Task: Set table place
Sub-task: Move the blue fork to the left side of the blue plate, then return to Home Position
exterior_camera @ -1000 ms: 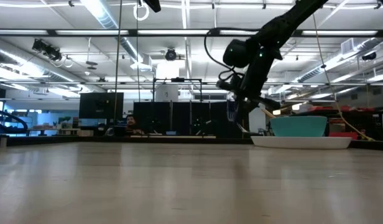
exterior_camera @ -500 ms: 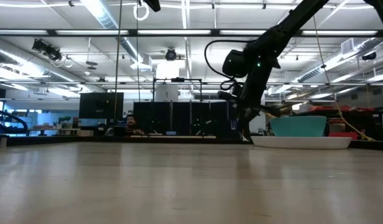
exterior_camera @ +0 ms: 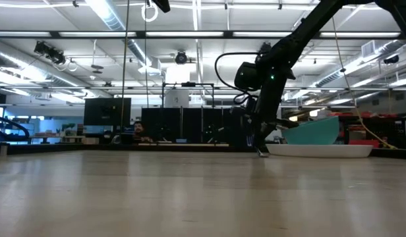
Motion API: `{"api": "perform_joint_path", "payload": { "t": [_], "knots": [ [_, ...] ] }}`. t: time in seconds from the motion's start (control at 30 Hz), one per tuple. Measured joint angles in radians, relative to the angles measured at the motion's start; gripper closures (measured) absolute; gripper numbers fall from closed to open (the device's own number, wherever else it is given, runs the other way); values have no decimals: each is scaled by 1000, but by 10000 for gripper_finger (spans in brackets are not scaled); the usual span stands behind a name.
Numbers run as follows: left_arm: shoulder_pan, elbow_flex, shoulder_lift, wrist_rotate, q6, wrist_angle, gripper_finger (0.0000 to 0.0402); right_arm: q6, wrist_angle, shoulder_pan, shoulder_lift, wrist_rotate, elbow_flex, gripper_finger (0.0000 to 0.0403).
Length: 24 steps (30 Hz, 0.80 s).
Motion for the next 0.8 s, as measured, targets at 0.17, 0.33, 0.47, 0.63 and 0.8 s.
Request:
{"api": "perform_joint_path", "payload": {
  "t": [0.17,0.33,0.47,0.63,0.8],
  "knots": [
    [0,0,0,0,0,0,271,-41,4,0,-28,4,0,387],
    [0,0,0,0,-5,0,267,-71,4,-4,-49,5,0,368],
    [0,0,0,0,-7,0,271,-71,4,-4,-49,5,0,349],
    [0,0,0,0,-8,0,275,-71,4,-4,-49,4,0,332],
    [0,0,0,0,-8,0,270,-71,4,-4,-49,4,0,326]
  ]
}}
